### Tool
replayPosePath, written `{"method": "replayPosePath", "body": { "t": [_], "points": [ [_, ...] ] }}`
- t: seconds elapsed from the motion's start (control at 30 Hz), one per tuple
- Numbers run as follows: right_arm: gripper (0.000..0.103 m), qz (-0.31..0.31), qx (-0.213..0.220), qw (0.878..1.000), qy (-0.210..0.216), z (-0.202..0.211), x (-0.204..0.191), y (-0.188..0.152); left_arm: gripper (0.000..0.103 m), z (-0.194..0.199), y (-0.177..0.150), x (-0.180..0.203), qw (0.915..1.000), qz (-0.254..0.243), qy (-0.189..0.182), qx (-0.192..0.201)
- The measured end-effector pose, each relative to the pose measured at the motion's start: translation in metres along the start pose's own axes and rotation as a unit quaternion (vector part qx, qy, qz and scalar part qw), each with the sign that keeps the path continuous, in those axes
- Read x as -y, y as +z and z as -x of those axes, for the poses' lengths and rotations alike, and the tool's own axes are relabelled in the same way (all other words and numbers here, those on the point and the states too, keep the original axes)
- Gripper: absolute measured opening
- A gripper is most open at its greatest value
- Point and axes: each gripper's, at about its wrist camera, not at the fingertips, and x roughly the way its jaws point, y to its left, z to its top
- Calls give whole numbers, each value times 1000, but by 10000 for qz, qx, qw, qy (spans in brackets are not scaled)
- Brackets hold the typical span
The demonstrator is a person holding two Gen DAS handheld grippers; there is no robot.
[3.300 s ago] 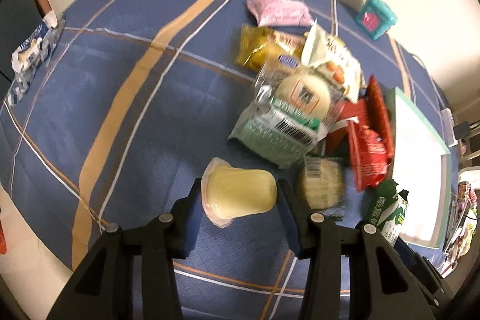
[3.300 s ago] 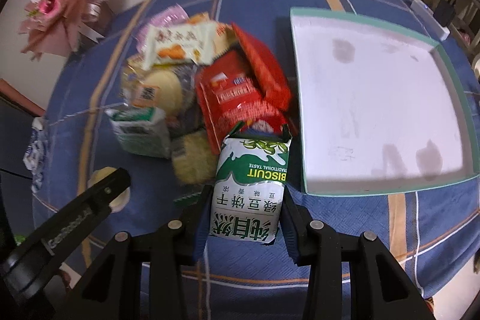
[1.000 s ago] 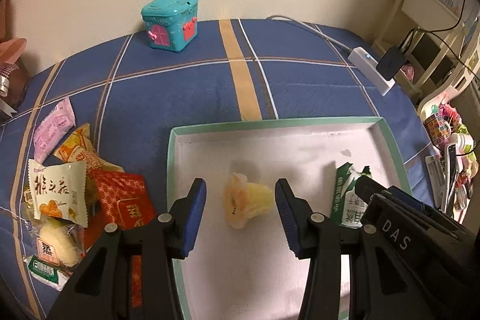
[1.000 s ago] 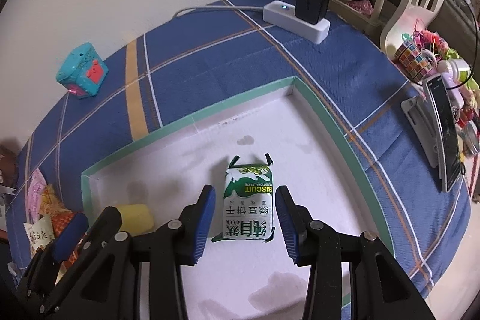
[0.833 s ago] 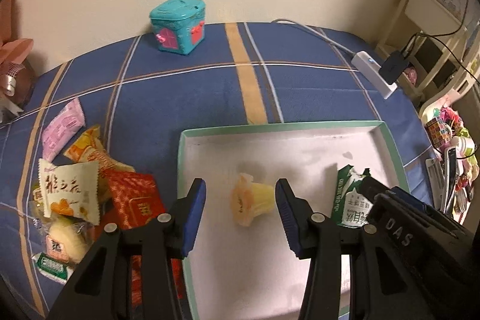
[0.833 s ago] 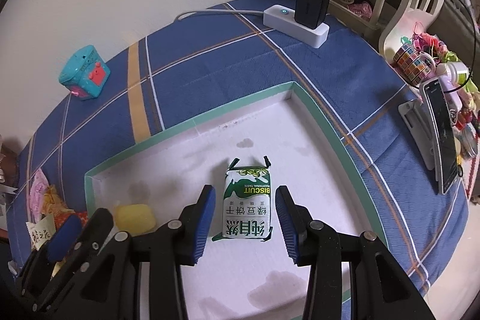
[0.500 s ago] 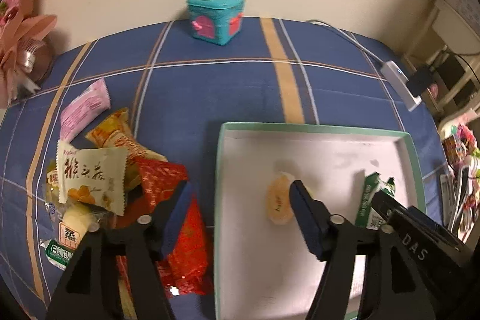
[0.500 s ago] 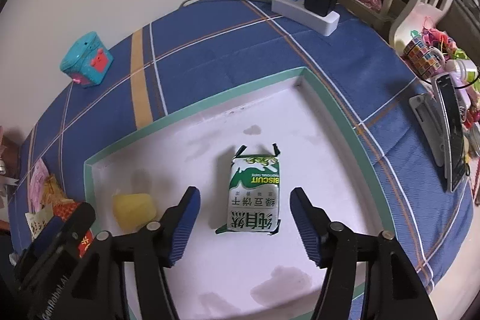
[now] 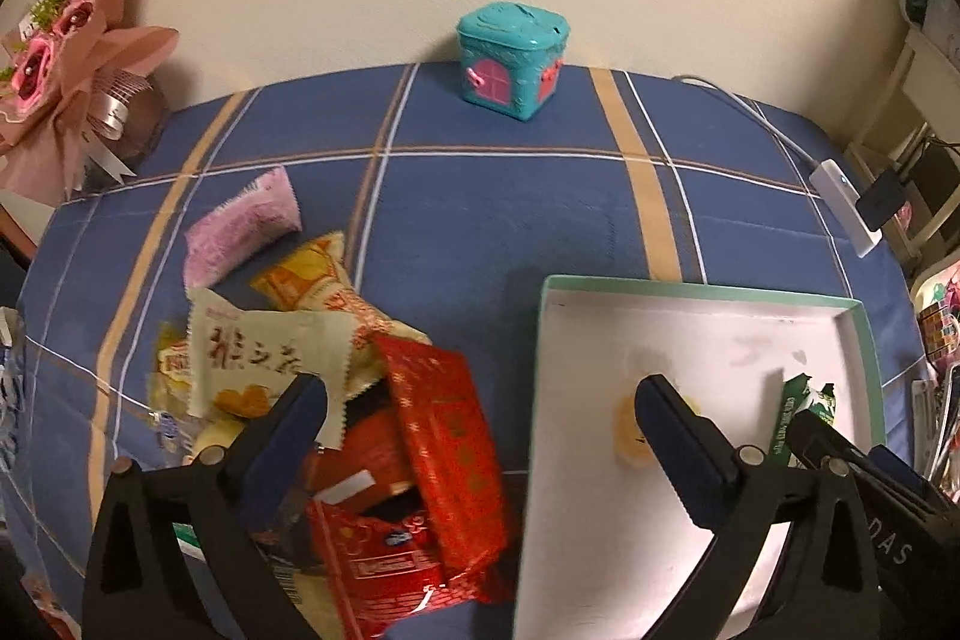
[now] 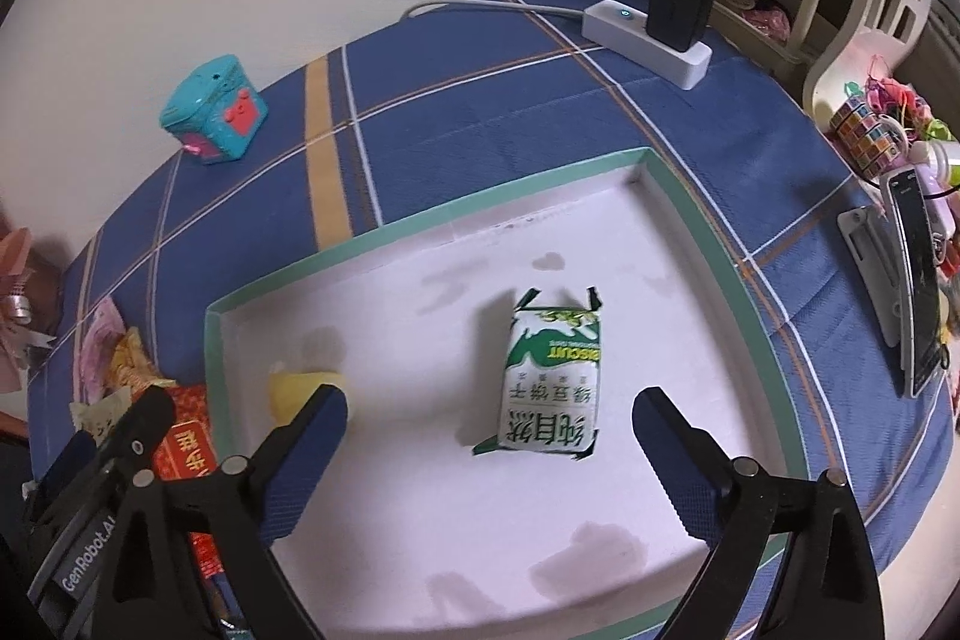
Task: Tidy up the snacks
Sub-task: 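Lower and release the pudding cup with the left tool while the right releases the carton, then move both tools back toward the snack pile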
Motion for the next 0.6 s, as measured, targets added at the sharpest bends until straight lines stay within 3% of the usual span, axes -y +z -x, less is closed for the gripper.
{"method": "replayPosePath", "body": {
  "t": [0.6],
  "points": [
    [100, 371, 167, 9979, 513, 30, -24, -21, 102, 49, -7, -39, 9995, 47, 3, 311]
  ]
}}
